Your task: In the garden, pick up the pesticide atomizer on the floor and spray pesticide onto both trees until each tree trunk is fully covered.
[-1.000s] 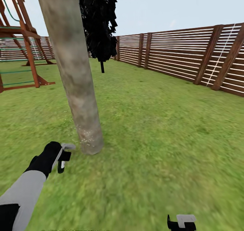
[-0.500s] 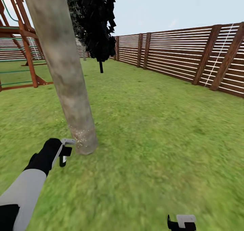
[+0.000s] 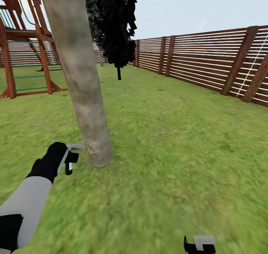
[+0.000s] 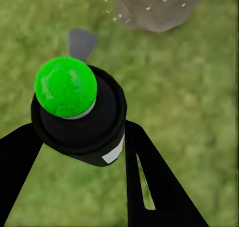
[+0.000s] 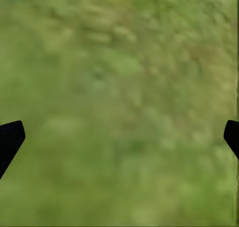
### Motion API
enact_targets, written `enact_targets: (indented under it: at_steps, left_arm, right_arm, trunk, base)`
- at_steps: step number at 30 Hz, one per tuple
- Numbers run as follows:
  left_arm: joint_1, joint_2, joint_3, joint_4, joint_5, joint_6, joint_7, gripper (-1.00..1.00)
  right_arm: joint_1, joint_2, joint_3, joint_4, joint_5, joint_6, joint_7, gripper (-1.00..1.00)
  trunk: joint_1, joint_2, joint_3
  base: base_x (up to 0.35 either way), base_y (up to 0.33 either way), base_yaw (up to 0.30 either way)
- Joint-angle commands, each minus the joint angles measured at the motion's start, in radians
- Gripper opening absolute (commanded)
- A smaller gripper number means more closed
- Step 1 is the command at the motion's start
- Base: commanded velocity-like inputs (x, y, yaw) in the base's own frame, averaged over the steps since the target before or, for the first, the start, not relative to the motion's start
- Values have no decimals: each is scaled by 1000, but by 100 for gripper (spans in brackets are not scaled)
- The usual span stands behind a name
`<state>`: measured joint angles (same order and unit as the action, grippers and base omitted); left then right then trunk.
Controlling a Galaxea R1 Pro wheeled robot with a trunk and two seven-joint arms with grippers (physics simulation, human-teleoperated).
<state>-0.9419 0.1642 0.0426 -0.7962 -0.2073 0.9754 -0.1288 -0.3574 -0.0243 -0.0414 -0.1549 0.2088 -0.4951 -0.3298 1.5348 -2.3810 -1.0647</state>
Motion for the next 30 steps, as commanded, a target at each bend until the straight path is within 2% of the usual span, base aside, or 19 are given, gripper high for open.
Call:
enact_targets:
  at_steps: [1,8,13,18,26,30]
  left_arm:
    - [0,0,0,0,-2,0,0,-100]
    - [0,0,0,-1,-3,1,0,-100]
    - [-1,8,-1,-27,-4,10,-1,-100]
    - [0,-1,0,-37,-2,7,0,-100]
    - [-1,-2,1,-38,-1,6,0,-100]
    - [-1,-28,1,-38,-3,5,3,-100]
  right_arm:
    - [0,0,0,0,0,0,0,100]
    - [0,0,0,0,1,0,0,100]
    - [0,0,0,0,1,0,0,100]
    - [0,1,0,0,0,0,0,100]
    - [0,1,0,0,0,0,0,100]
    - [0,1,0,0,1,0,0,100]
  trunk:
    - [0,0,0]
    - [0,0,0]
    - [0,0,0]
    - [0,0,0]
    - [0,0,0]
    - [0,0,0]
  base:
    - [149,-232,1]
    - [142,-238,0]
    - [-144,-226,0]
    - [-58,-255,148]
    - [205,-200,80]
    - [16,-266,209]
